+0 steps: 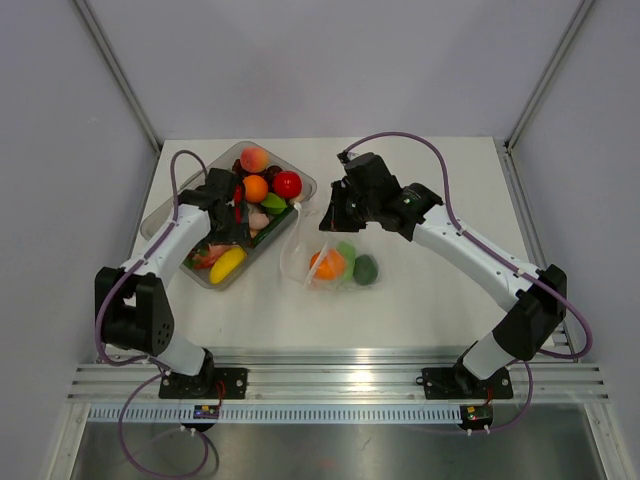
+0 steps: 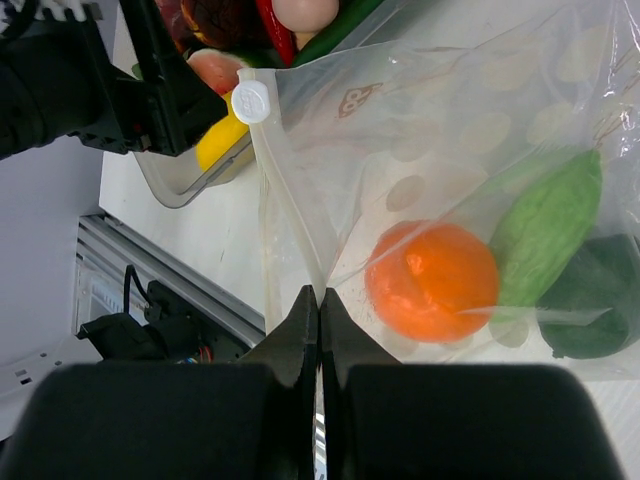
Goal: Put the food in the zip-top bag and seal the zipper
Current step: Adjust the fake fruit in the bin.
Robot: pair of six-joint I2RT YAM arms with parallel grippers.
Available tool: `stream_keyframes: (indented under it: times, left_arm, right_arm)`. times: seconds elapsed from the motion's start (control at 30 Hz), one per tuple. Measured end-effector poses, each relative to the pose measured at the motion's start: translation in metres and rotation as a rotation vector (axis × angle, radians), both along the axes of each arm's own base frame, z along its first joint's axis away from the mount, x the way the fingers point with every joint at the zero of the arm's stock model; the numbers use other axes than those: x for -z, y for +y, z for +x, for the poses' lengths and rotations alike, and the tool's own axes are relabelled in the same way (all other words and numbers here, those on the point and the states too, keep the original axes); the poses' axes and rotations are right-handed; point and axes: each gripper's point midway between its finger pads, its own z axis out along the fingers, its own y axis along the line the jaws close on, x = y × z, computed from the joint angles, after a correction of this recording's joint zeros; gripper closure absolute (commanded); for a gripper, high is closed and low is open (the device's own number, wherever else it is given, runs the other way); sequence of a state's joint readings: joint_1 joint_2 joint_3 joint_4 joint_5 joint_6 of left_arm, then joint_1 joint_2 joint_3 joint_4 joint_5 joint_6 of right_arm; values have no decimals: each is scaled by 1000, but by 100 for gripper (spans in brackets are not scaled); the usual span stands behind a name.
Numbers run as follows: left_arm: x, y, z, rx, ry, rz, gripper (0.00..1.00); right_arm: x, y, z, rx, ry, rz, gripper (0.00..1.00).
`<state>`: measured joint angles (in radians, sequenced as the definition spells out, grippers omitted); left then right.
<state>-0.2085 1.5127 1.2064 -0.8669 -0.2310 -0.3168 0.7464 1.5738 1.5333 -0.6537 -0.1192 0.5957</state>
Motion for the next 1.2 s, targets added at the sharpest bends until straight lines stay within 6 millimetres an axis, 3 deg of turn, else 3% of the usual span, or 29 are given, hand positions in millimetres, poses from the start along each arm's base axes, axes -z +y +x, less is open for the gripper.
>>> stream_keyframes:
  times: [0.33,0.77,1.0,1.2]
  left_arm:
    - [50,6,-14,1,188,53,19]
    - [54,8,-14,-9,196,67,50]
    - [38,12,-14,-27,148,78,67]
    - [-12,16,-9,-49,-30,63,81]
  right_arm:
    - [-1,1,0,-4,-1,7,100]
    - [2,2,1,-4,3,3,100]
    - [2,2,1,-4,4,2,100]
    - [2,2,1,-4,4,2,100]
